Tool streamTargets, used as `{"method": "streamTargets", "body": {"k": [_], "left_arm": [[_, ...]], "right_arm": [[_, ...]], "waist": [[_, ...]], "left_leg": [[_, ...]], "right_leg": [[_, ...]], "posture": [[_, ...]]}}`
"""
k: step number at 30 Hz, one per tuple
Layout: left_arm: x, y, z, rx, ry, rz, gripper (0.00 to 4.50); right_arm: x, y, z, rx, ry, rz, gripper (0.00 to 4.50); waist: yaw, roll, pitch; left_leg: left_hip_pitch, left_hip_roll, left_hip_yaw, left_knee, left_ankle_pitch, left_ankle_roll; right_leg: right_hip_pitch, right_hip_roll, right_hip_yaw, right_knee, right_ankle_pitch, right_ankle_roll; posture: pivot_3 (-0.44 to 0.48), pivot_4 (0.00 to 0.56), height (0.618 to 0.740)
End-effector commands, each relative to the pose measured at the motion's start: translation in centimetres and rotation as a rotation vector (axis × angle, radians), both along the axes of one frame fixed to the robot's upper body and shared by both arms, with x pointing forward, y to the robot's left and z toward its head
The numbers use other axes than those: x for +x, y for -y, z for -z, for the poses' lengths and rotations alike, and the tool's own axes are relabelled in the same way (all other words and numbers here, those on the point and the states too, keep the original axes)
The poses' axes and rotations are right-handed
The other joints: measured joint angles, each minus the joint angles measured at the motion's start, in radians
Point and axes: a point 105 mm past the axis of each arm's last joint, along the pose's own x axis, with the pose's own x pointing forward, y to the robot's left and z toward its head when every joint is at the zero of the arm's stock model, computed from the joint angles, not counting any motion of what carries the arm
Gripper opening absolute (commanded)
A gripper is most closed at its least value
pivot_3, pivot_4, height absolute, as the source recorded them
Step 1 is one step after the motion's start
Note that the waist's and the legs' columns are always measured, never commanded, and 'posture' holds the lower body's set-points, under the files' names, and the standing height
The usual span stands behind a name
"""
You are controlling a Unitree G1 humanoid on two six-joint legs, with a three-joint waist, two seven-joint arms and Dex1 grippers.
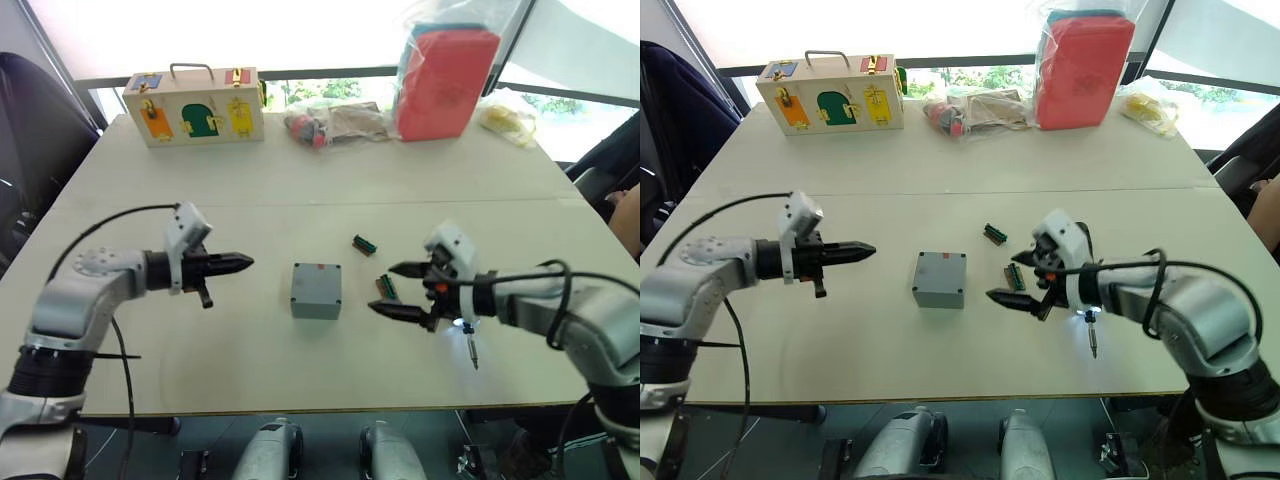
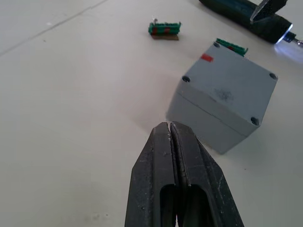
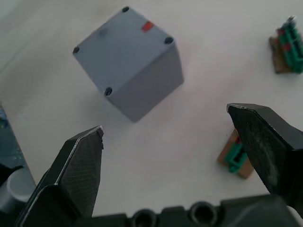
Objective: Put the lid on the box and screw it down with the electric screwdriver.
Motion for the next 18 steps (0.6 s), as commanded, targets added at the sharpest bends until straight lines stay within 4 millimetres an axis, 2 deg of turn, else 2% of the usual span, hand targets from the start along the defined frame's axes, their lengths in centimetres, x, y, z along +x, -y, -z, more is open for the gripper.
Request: {"method": "streamTargets", "body": {"k": [1, 11, 18], "left_arm": [[-1.2, 2.1, 0.5, -0.005, 0.025, 0.047, 0.00], [0.2, 3.9, 1.9, 0.033, 0.077, 0.038, 0.00], [1.6, 5.4, 1.7, 0.023, 0.119, 0.061, 0.00]], "right_arm": [[-0.7, -1.2, 0.6, -0.017, 0.045, -0.051, 4.45], [-0.6, -4.6, 2.6, -0.013, 0.027, -0.107, 4.45], [-1.6, -5.9, 2.7, 0.028, -0.005, -0.143, 4.45]], "waist": [[0.000, 0.000, 0.000], [0.017, 0.000, 0.000], [0.018, 0.000, 0.000]], "left_leg": [[0.000, 0.001, 0.000, 0.000, 0.000, 0.000], [0.000, 0.001, -0.001, 0.000, 0.001, -0.002], [0.000, 0.000, -0.002, 0.000, 0.001, -0.002]], "right_leg": [[0.000, 0.000, 0.000, 0.000, 0.000, 0.000], [-0.001, 0.000, 0.000, 0.000, 0.000, -0.001], [-0.001, 0.000, -0.001, 0.000, 0.000, -0.001]], "posture": [[0.000, 0.150, 0.740], [0.000, 0.150, 0.740], [0.000, 0.150, 0.740]]}}
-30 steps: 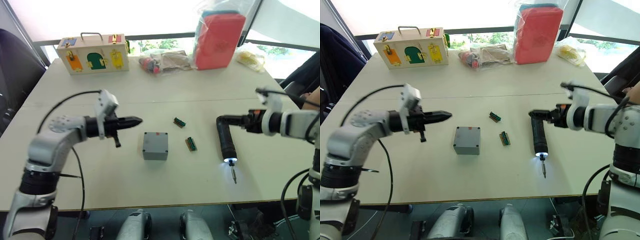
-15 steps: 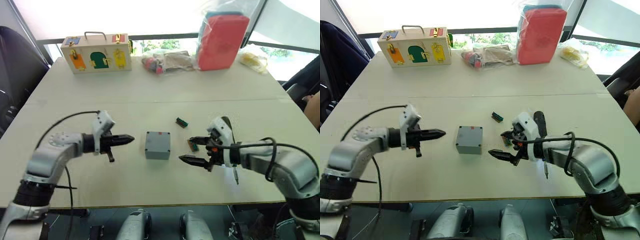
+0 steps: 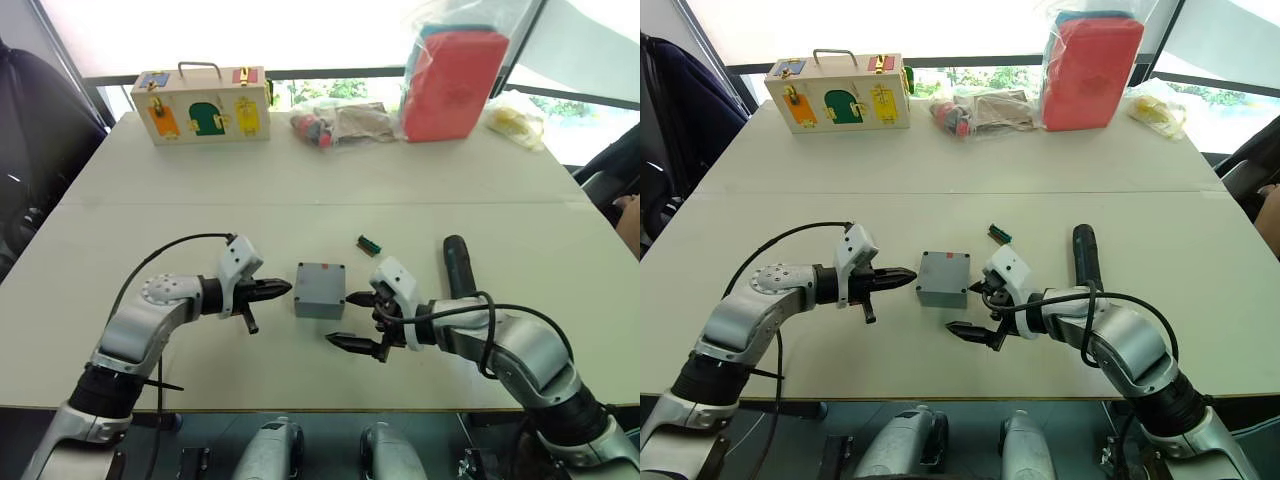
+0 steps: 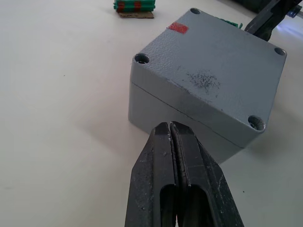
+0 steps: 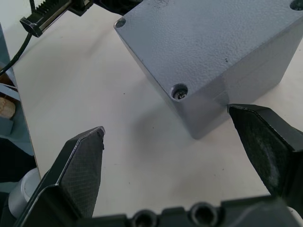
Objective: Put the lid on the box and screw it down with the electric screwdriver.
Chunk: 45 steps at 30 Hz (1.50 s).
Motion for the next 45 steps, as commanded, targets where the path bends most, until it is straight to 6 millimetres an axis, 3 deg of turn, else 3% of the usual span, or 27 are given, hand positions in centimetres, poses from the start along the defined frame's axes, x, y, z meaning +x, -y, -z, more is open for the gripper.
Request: {"method": "streamTargets", "body": {"k": [1, 6, 11, 15, 20, 27, 32, 45], "left_arm": [[0.9, 1.3, -1.1, -0.010, 0.073, 0.034, 0.00], [2.8, 0.9, -0.9, 0.000, 0.099, -0.015, 0.00], [3.4, -1.4, -0.4, 0.071, 0.115, -0.059, 0.00], [2.4, -3.1, -0.1, 0.113, 0.088, -0.052, 0.00], [-0.3, -2.3, 0.4, 0.101, 0.013, 0.034, 0.00], [-1.9, -0.6, 0.7, 0.070, -0.013, 0.065, 0.00], [-0.9, 0.2, 0.0, 0.023, 0.035, 0.014, 0.00], [0.4, 0.3, -0.7, 0.011, 0.074, -0.015, 0.00]], "right_arm": [[-1.1, -1.5, -1.1, 0.049, 0.013, -0.062, 4.45], [-1.6, -2.1, -1.6, 0.087, -0.007, -0.079, 4.45], [-1.7, -0.4, -2.5, 0.060, 0.018, -0.069, 4.45], [0.3, 2.1, -3.2, -0.050, 0.134, -0.027, 4.45], [3.4, 3.7, -2.6, -0.164, 0.230, -0.027, 4.45], [4.6, 1.9, -1.8, -0.157, 0.268, -0.141, 4.45], [3.0, 0.1, -1.3, -0.107, 0.216, -0.250, 4.45], [1.4, -0.5, -1.4, -0.063, 0.165, -0.221, 4.45]], "waist": [[-0.001, 0.000, 0.000], [-0.001, 0.000, 0.000], [-0.002, 0.000, 0.000], [-0.002, 0.000, 0.000], [-0.003, 0.000, 0.000], [-0.002, 0.000, 0.000], [-0.002, 0.000, 0.000], [-0.001, 0.000, 0.000]], "left_leg": [[0.000, 0.000, 0.000, 0.000, 0.000, 0.000], [0.000, 0.000, 0.000, 0.000, 0.000, 0.000], [0.000, 0.000, 0.000, 0.000, 0.000, 0.000], [0.000, 0.000, 0.000, 0.000, 0.000, 0.000], [0.000, 0.000, 0.000, 0.000, 0.000, 0.000], [0.000, 0.000, 0.001, 0.000, 0.000, 0.000], [0.000, 0.000, 0.001, 0.000, 0.001, -0.001], [0.000, 0.000, 0.000, 0.000, 0.002, -0.003]], "right_leg": [[0.000, 0.000, 0.000, 0.000, 0.000, 0.000], [0.000, 0.001, -0.001, 0.000, 0.000, 0.000], [0.000, 0.001, -0.001, 0.001, 0.000, 0.000], [0.000, 0.001, -0.001, 0.001, 0.000, 0.000], [0.000, 0.001, -0.001, 0.001, 0.000, 0.000], [0.000, 0.001, -0.001, 0.001, 0.000, 0.000], [0.000, 0.001, -0.001, 0.001, 0.000, 0.000], [0.000, 0.001, -0.001, 0.001, 0.000, 0.000]], "posture": [[0.000, 0.150, 0.740], [0.000, 0.150, 0.740], [0.000, 0.150, 0.740], [0.000, 0.150, 0.740], [0.000, 0.150, 0.740], [0.000, 0.150, 0.740], [0.000, 0.150, 0.740], [0.000, 0.150, 0.740]]}}
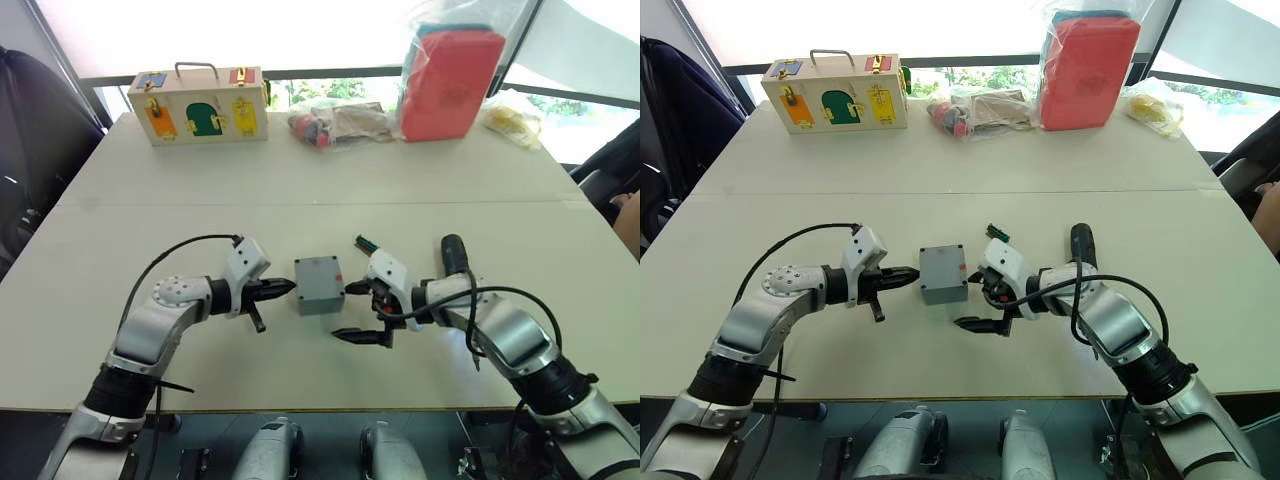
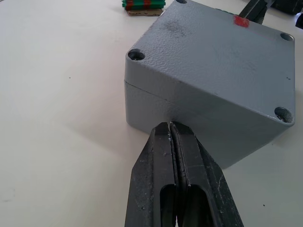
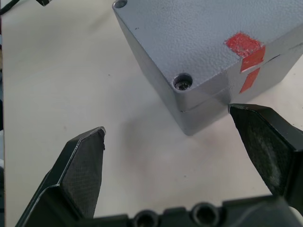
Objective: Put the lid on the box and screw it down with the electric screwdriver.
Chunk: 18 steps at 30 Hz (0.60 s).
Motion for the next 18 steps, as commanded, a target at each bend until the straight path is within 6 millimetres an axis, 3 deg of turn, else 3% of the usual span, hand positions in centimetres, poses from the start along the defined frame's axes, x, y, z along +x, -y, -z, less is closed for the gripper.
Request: {"method": "streamTargets", "body": {"k": [1, 8, 12, 18], "left_arm": [[0.3, 0.4, -1.4, -0.018, 0.054, 0.024, 0.00], [0.6, 0.0, -1.5, -0.015, 0.057, 0.018, 0.00], [0.2, -0.6, -1.5, 0.004, 0.050, 0.026, 0.00], [0.1, -3.6, -4.6, 0.010, 0.063, 0.013, 0.00]], "right_arm": [[-0.7, -0.9, -1.6, 0.053, 0.037, -0.030, 4.45], [-0.9, -1.0, -1.8, 0.068, 0.027, -0.021, 4.45], [-0.8, 0.0, -2.3, 0.050, 0.050, -0.001, 4.45], [0.8, 3.4, -7.1, 0.155, 0.098, 0.098, 4.45]], "waist": [[0.000, 0.000, 0.000], [-0.001, 0.000, 0.000], [-0.001, 0.000, 0.000], [-0.001, 0.000, 0.000]], "left_leg": [[0.000, 0.000, 0.000, 0.000, 0.000, 0.000], [0.000, 0.000, 0.000, 0.000, 0.000, 0.000], [0.000, 0.000, 0.000, 0.000, 0.000, 0.000], [0.000, 0.000, 0.000, 0.000, -0.001, 0.001]], "right_leg": [[0.000, 0.000, 0.000, 0.000, 0.000, 0.000], [0.000, 0.000, 0.000, 0.000, 0.000, 0.000], [0.000, 0.000, 0.000, 0.000, 0.000, 0.000], [0.000, 0.000, 0.000, 0.000, 0.000, 0.000]], "posture": [[0.000, 0.150, 0.740], [0.000, 0.150, 0.740], [0.000, 0.150, 0.740], [0.000, 0.150, 0.740]]}}
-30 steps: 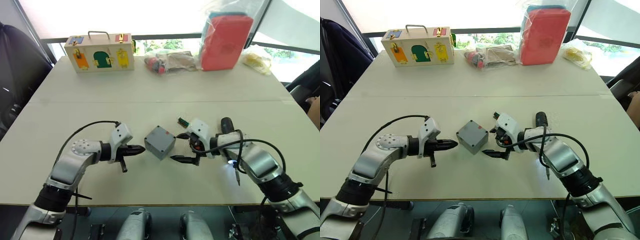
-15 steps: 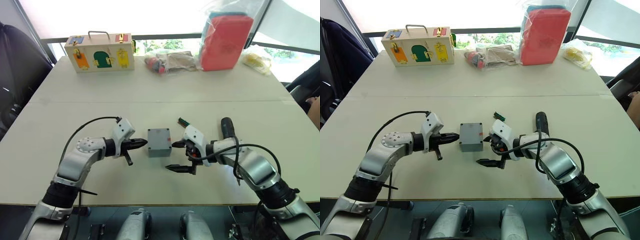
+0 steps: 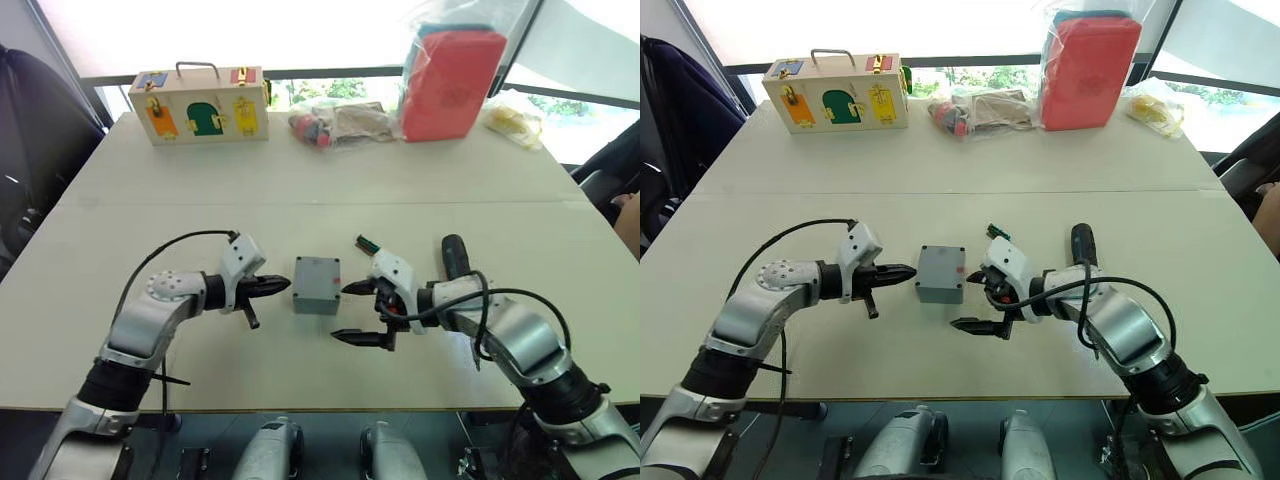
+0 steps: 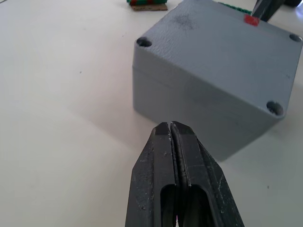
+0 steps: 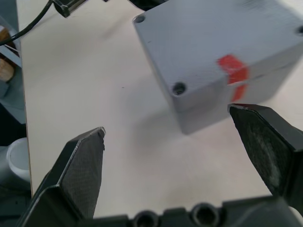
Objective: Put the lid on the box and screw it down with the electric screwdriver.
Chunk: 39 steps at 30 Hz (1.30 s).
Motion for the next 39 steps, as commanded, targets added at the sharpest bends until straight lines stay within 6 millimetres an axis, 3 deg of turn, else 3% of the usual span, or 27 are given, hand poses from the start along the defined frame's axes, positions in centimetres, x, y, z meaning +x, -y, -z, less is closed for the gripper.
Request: {"method": "streamTargets", "body": {"k": [1, 4, 7, 14, 17, 20, 26, 37, 39], "left_arm": [[0.0, -0.9, -4.3, -0.055, 0.071, 0.025, 0.00], [0.0, -0.6, -6.3, -0.102, 0.088, 0.048, 0.00], [-0.2, 0.0, -7.5, -0.129, 0.100, 0.065, 0.00], [-0.8, 0.7, -7.9, -0.126, 0.099, 0.080, 0.00], [-1.1, 1.0, -7.7, -0.126, 0.096, 0.078, 0.00], [-1.4, 1.1, -7.5, -0.131, 0.087, 0.076, 0.00], [-1.5, 1.1, -7.4, -0.129, 0.080, 0.068, 0.00], [-1.4, 1.2, -7.2, -0.124, 0.081, 0.065, 0.00], [-1.4, 1.2, -7.0, -0.123, 0.080, 0.064, 0.00]], "right_arm": [[1.7, 1.7, -4.6, 0.132, 0.085, 0.067, 4.45], [4.3, 2.5, -5.3, 0.186, 0.130, 0.156, 4.45], [7.1, 2.7, -4.6, 0.206, 0.158, 0.232, 4.45], [11.4, 1.9, -2.5, 0.174, 0.209, 0.321, 4.45], [12.4, 1.7, -1.7, 0.173, 0.205, 0.341, 4.45], [12.9, 1.5, -1.2, 0.176, 0.201, 0.347, 3.75], [13.4, 1.2, -0.2, 0.176, 0.175, 0.352, 1.71], [14.1, 1.0, 0.0, 0.190, 0.169, 0.368, 1.71], [14.1, 1.0, 0.0, 0.191, 0.170, 0.370, 1.18]], "waist": [[-0.001, 0.000, 0.000], [0.000, 0.000, 0.000], [-0.002, 0.000, 0.000], [-0.013, 0.000, 0.000], [-0.019, 0.000, 0.000], [-0.025, 0.000, 0.000], [-0.027, 0.000, 0.000], [-0.028, 0.000, 0.000], [-0.027, 0.000, 0.000]], "left_leg": [[0.000, 0.000, 0.000, 0.000, 0.000, 0.000], [0.000, 0.000, 0.000, 0.000, 0.000, 0.000], [0.001, 0.000, 0.000, 0.000, 0.001, -0.001], [0.000, 0.000, 0.001, 0.000, 0.004, -0.007], [0.000, 0.000, 0.001, 0.000, 0.005, -0.008], [0.000, 0.000, 0.001, -0.001, 0.005, -0.008], [0.000, 0.000, 0.000, -0.001, 0.005, -0.009], [0.000, 0.000, 0.000, -0.001, 0.005, -0.009], [0.000, 0.000, 0.000, -0.001, 0.005, -0.009]], "right_leg": [[0.000, 0.000, 0.000, 0.000, 0.000, 0.000], [0.001, 0.000, 0.000, 0.000, 0.000, 0.000], [0.001, 0.000, 0.000, 0.000, 0.000, 0.000], [0.000, 0.001, 0.001, 0.001, 0.000, 0.000], [0.000, 0.001, 0.001, 0.001, 0.000, 0.000], [0.000, 0.001, 0.001, 0.000, 0.000, 0.000], [0.000, 0.002, 0.001, 0.001, 0.000, 0.000], [-0.001, 0.002, 0.001, 0.001, 0.000, 0.000], [-0.001, 0.002, 0.002, 0.001, 0.000, 0.000]], "posture": [[0.000, 0.150, 0.740], [0.000, 0.150, 0.740], [0.000, 0.150, 0.740], [0.000, 0.150, 0.740], [0.000, 0.150, 0.740], [0.000, 0.150, 0.740], [0.000, 0.150, 0.740], [0.000, 0.150, 0.740], [0.000, 0.150, 0.740]]}}
